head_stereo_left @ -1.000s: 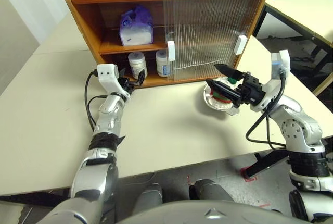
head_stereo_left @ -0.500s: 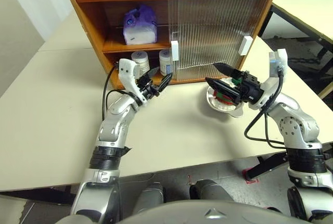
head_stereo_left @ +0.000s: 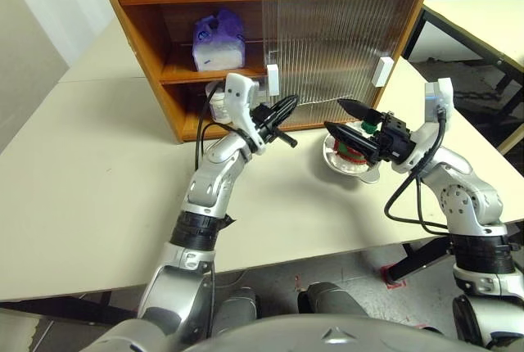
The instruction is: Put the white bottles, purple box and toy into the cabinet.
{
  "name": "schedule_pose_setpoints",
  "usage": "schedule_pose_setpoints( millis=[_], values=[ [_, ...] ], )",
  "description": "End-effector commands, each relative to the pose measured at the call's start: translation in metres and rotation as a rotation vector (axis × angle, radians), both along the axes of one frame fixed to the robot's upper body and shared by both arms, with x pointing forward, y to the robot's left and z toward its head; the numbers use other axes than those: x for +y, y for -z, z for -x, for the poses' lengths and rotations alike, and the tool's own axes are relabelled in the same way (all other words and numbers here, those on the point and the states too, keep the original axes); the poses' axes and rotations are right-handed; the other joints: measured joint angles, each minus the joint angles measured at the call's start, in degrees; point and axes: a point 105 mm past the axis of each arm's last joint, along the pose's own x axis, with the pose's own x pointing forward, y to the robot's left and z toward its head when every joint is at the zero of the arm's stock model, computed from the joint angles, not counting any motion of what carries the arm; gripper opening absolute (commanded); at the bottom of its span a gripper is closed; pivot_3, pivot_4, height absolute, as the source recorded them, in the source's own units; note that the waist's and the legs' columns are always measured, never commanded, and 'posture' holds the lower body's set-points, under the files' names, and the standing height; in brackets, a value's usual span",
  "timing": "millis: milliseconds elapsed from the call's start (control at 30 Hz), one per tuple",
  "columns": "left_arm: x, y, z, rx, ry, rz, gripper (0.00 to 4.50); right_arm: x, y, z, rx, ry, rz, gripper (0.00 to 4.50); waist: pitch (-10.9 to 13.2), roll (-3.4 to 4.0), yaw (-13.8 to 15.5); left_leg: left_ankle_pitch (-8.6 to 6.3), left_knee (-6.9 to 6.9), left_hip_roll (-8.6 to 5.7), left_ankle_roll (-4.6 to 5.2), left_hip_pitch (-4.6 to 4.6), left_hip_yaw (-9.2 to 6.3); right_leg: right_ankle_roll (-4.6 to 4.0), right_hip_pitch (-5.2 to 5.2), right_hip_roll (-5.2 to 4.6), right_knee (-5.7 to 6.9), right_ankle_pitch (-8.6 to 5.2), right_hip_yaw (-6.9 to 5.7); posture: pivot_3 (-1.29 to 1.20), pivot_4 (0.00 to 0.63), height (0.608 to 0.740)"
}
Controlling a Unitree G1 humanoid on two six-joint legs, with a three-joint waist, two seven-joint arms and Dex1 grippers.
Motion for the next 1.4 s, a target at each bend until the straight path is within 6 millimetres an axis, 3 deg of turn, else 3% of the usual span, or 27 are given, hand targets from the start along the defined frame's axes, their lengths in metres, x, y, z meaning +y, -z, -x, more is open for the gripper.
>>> schedule_pose_setpoints(
  millis=[33,400,733,1067,1400],
  values=[
    [-0.004,0.001,-0.012,-0.007,-0.078,-0.007,0.02,0.0,0.0,0.001,-0.012,0.005,0.012,4.5,0.0,0.0,0.0,0.0,0.01,0.0,0.01,0.01,0.0,0.0,0.02,0.0,0.0,0.0,0.0,-0.16,0.017,0.74],
    [0.016,0.008,-0.032,-0.026,-0.38,0.007,0.02,-0.002,-0.001,0.001,-0.016,0.011,0.019,4.5,0.0,-0.01,-0.4,0.02,0.02,-0.06,0.03,0.05,0.04,0.1,0.06,0.04,-0.02,-0.01,0.0,-0.16,0.02,0.74],
    [0.051,0.002,-0.03,-0.072,-0.586,0.035,0.02,-0.001,-0.001,0.001,-0.013,0.004,0.02,4.5,0.1,-0.05,-1.0,0.08,0.05,-0.3,0.14,0.2,0.06,0.3,0.23,0.01,-0.07,-0.02,0.06,-0.15,0.026,0.74],
    [0.097,0.002,-0.018,-0.054,-0.775,0.06,0.02,0.002,0.001,0.001,-0.008,-0.013,0.019,4.5,0.3,-0.16,-1.3,0.03,-0.24,-0.42,0.05,0.78,0.11,0.08,0.61,0.07,-0.09,-0.16,0.03,-0.13,0.027,0.74],
    [0.158,0.01,-0.006,-0.016,-0.97,0.047,0.02,0.006,0.001,-0.002,-0.007,-0.04,0.017,4.5,0.3,-0.16,-1.2,-0.04,-0.4,-0.36,-0.06,0.86,0.09,-0.07,0.6,0.1,-0.07,-0.29,0.02,-0.11,0.025,0.74]
  ],
)
